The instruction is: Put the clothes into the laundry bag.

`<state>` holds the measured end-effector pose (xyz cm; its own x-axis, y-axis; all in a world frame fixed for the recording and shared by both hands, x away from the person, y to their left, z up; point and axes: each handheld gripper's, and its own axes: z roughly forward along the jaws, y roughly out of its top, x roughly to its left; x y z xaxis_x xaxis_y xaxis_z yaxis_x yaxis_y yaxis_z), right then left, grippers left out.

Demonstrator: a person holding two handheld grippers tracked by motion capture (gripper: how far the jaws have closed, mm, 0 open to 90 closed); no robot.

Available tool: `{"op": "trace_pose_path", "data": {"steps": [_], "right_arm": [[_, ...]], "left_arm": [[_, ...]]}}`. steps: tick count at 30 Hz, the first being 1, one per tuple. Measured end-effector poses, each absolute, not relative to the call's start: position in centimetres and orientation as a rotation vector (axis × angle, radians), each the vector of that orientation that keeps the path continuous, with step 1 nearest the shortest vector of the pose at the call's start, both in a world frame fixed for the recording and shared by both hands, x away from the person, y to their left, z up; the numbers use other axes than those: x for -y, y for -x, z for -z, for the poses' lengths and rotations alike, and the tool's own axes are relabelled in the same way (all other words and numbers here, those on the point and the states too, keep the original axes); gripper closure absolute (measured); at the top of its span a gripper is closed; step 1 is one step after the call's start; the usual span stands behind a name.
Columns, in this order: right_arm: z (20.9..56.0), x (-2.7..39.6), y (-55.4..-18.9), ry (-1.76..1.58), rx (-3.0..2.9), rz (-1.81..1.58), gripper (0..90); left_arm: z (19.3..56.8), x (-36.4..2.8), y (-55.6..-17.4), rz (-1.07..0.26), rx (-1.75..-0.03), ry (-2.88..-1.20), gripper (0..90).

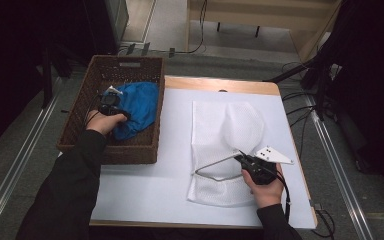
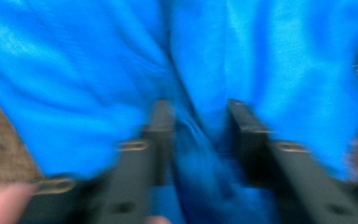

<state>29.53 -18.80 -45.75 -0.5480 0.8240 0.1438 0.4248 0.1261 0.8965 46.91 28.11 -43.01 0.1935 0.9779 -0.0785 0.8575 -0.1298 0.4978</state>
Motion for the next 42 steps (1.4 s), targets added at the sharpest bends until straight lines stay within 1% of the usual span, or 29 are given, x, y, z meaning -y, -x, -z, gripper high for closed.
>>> {"op": "trace_pose_path", "data": {"steps": [2,3,6,7,8,9,10,11,12,13,14,15,16,17,18,19,20,22,23,25,27,29,30,34,36,37,39,40,42], "right_arm": [[45.8,18.8,-29.5,-1.208,-2.022,-1.401,88.1],[45.8,18.8,-29.5,-1.208,-2.022,-1.401,88.1],[45.8,18.9,-29.5,-1.21,-2.022,-1.399,88.1],[45.8,18.9,-29.5,-1.21,-2.022,-1.399,88.1],[45.8,18.9,-29.5,-1.211,-2.021,-1.398,88.1],[45.8,18.9,-29.5,-1.212,-2.019,-1.397,88.1],[45.8,18.9,-29.5,-1.212,-2.019,-1.398,88.1],[45.8,18.9,-29.6,-1.212,-2.019,-1.398,88.1],[45.9,18.9,-29.6,-1.213,-2.019,-1.396,88.1],[45.9,18.9,-29.6,-1.212,-2.02,-1.398,88.1],[45.9,18.8,-29.6,-1.215,-2.02,-1.398,88.1],[45.9,18.8,-29.5,-1.214,-2.021,-1.397,88.1],[45.9,18.8,-29.5,-1.214,-2.021,-1.397,88.1],[45.8,18.8,-29.5,-1.21,-2.022,-1.394,88.1],[45.8,18.9,-29.5,-1.209,-2.021,-1.396,88.1],[45.8,18.9,-29.5,-1.212,-2.02,-1.397,88.1],[45.8,18.9,-29.5,-1.212,-2.02,-1.397,88.1],[45.9,19.0,-29.6,-1.214,-2.021,-1.397,88.1],[46.0,19.0,-29.6,-1.214,-2.024,-1.395,88.1],[46.0,19.0,-29.6,-1.216,-2.024,-1.396,88.1],[46.0,19.0,-29.6,-1.218,-2.024,-1.397,88.1],[46.0,19.0,-29.6,-1.212,-2.025,-1.399,88.1],[46.0,19.0,-29.6,-1.213,-2.025,-1.398,88.1],[46.0,19.0,-29.6,-1.219,-2.026,-1.4,88.1],[46.1,19.0,-29.6,-1.219,-2.027,-1.398,88.1],[46.1,19.0,-29.6,-1.218,-2.027,-1.398,88.1],[46.1,19.1,-29.6,-1.217,-2.027,-1.397,88.1],[46.1,19.1,-29.6,-1.218,-2.028,-1.397,88.1],[46.1,19.1,-29.6,-1.219,-2.026,-1.398,88.1]], "left_arm": [[42.6,-27.9,-46.8,-0.365,-1.673,-2.056,78.1],[42.6,-27.9,-46.8,-0.365,-1.673,-2.056,78.7],[41.2,-27.2,-46.2,-0.262,-1.529,-2.044,79.7],[41.2,-27.2,-46.2,-0.262,-1.529,-2.044,79.9],[40.8,-27.0,-46.0,-0.182,-1.475,-2.024,79.9],[39.9,-26.6,-45.5,-0.027,-1.33,-1.959,80.4],[39.7,-26.4,-45.2,0.061,-1.263,-1.944,80.3],[39.5,-26.2,-45.0,0.101,-1.214,-1.949,80.2],[39.5,-26.0,-44.9,0.085,-1.175,-1.967,79.9],[39.5,-26.0,-44.9,0.085,-1.175,-1.967,79.1],[39.5,-26.1,-44.9,0.055,-1.189,-1.976,76.1],[39.8,-26.8,-45.7,-0.084,-1.381,-1.934,69.8],[39.8,-26.8,-45.7,-0.084,-1.381,-1.934,67.1],[40.1,-27.4,-46.1,-0.231,-1.482,-1.918,63.9],[40.3,-27.4,-46.2,-0.284,-1.488,-1.927,54.7],[40.6,-27.3,-46.3,-0.304,-1.506,-1.926,42.2],[40.6,-27.3,-46.3,-0.304,-1.506,-1.926,33.6],[40.8,-27.1,-46.6,-0.328,-1.575,-1.954,18.5],[40.8,-27.0,-46.7,-0.336,-1.593,-1.95,14.7],[40.8,-27.0,-46.9,-0.336,-1.612,-1.95,12.3],[41.0,-26.9,-47.1,-0.341,-1.614,-1.961,4.0],[41.4,-26.7,-47.3,-0.338,-1.608,-2.007,0.2],[42.0,-26.5,-47.7,-0.285,-1.638,-2.031,0.2],[43.1,-26.2,-48.0,-0.233,-1.678,-2.088,0.0],[43.6,-25.9,-48.0,-0.197,-1.665,-2.105,0.0],[43.7,-25.6,-47.9,-0.202,-1.656,-2.119,0.0],[44.0,-24.6,-47.4,-0.205,-1.547,-2.215,0.1],[44.2,-24.1,-47.3,-0.248,-1.522,-2.266,0.0],[44.1,-24.2,-47.4,-0.232,-1.532,-2.258,0.0]]}}
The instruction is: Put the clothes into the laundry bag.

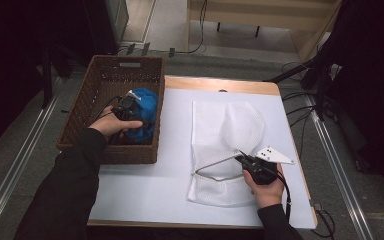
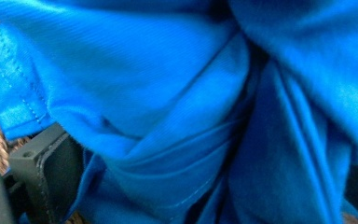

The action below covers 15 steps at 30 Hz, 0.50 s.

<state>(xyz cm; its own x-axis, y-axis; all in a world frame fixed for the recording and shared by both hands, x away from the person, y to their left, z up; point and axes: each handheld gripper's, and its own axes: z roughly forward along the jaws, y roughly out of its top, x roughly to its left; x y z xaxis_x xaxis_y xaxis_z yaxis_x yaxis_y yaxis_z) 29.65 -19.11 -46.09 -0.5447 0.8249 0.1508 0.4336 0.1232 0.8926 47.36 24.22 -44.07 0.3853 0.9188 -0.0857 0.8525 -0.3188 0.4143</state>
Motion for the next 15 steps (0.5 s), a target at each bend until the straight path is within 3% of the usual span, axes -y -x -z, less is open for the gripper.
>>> {"op": "trace_pose_path", "data": {"steps": [6,7,12,15], "right_arm": [[46.1,19.0,-29.7,-1.217,-2.028,-1.395,88.1],[46.2,19.0,-29.7,-1.219,-2.031,-1.395,88.1],[46.3,18.9,-29.8,-1.221,-2.035,-1.392,88.1],[46.3,18.9,-29.8,-1.211,-2.04,-1.391,88.1]], "left_arm": [[43.3,-24.3,-47.2,-0.247,-1.485,-2.257,11.6],[43.0,-23.7,-46.9,-0.28,-1.406,-2.263,23.6],[43.4,-23.6,-47.1,-0.254,-1.428,-2.246,21.1],[43.2,-23.6,-47.1,-0.242,-1.403,-2.244,33.6]]}}
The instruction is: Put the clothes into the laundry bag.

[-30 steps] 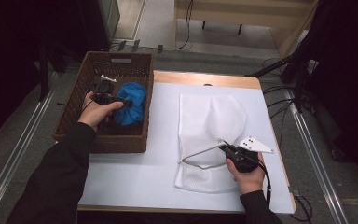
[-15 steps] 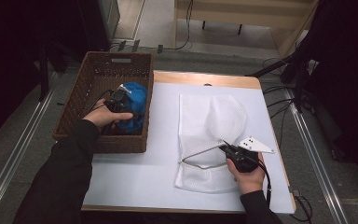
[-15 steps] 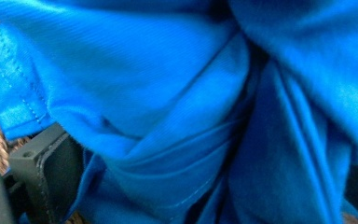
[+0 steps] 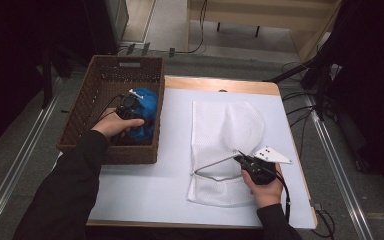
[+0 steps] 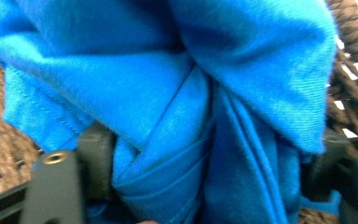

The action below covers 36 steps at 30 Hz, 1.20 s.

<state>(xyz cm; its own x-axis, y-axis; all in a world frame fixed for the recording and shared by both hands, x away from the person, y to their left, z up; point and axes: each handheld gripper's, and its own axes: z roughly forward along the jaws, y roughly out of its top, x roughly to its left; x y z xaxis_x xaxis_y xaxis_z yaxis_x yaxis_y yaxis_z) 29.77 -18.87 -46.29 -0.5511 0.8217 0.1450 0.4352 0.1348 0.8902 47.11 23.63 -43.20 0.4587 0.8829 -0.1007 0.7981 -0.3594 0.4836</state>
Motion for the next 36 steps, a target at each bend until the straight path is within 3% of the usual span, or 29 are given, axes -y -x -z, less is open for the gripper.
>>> {"op": "trace_pose_path", "data": {"steps": [2,3,6,10,13,20,29,36], "right_arm": [[46.3,18.9,-29.8,-1.217,-2.041,-1.389,88.1],[46.3,18.9,-29.8,-1.217,-2.042,-1.388,88.1],[46.3,18.9,-29.7,-1.214,-2.04,-1.387,88.2],[46.2,19.0,-29.7,-1.216,-2.038,-1.393,88.6],[46.1,19.1,-29.7,-1.208,-2.041,-1.397,88.7],[46.1,19.1,-29.6,-1.205,-2.04,-1.395,88.8],[46.1,19.0,-29.6,-1.201,-2.045,-1.398,89.0],[46.1,19.0,-29.6,-1.198,-2.049,-1.397,89.1]], "left_arm": [[42.9,-23.9,-47.1,-0.204,-1.388,-2.244,54.8],[42.8,-24.0,-47.2,-0.181,-1.383,-2.239,61.2],[42.3,-24.5,-47.3,-0.142,-1.384,-2.228,67.1],[41.1,-25.1,-47.2,-0.171,-1.395,-2.152,68.7],[39.2,-25.8,-46.7,-0.293,-1.371,-2.045,69.3],[36.1,-26.5,-45.1,-0.439,-1.282,-1.881,69.5],[33.4,-26.0,-42.5,-0.472,-1.125,-1.75,69.4],[31.4,-23.2,-39.1,-0.441,-0.966,-1.729,69.3]]}}
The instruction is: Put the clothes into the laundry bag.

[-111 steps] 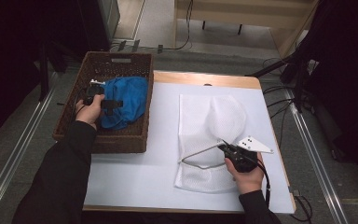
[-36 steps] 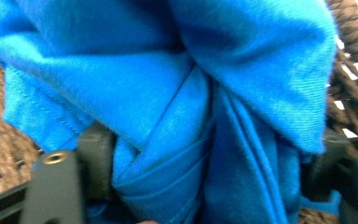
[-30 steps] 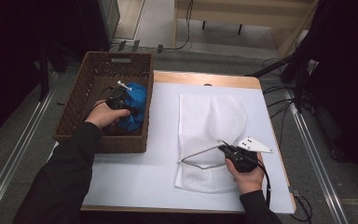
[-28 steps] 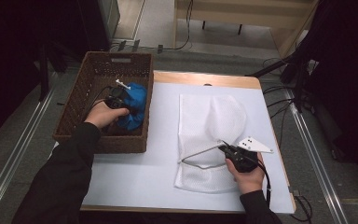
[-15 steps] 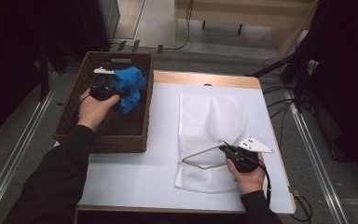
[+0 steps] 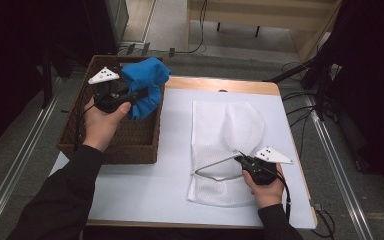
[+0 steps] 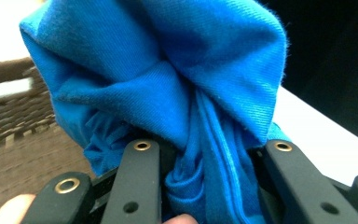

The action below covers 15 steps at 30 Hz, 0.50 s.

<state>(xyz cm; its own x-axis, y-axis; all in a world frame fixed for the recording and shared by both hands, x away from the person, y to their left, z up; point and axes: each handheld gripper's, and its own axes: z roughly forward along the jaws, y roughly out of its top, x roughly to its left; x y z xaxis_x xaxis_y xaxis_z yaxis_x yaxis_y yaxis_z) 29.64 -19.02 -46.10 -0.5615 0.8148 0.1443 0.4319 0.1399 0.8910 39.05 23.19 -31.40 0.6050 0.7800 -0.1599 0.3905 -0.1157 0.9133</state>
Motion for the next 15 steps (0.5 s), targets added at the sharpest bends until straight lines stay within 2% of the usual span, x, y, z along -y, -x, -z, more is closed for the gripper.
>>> {"op": "trace_pose_path", "data": {"steps": [9,15], "right_arm": [[46.1,19.0,-29.6,-1.198,-2.053,-1.396,89.0],[46.1,19.0,-29.6,-1.196,-2.05,-1.394,89.0]], "left_arm": [[31.5,-19.4,-34.2,-0.351,-0.781,-1.74,69.1],[33.2,-17.0,-30.1,-0.261,-0.667,-1.781,68.8]]}}
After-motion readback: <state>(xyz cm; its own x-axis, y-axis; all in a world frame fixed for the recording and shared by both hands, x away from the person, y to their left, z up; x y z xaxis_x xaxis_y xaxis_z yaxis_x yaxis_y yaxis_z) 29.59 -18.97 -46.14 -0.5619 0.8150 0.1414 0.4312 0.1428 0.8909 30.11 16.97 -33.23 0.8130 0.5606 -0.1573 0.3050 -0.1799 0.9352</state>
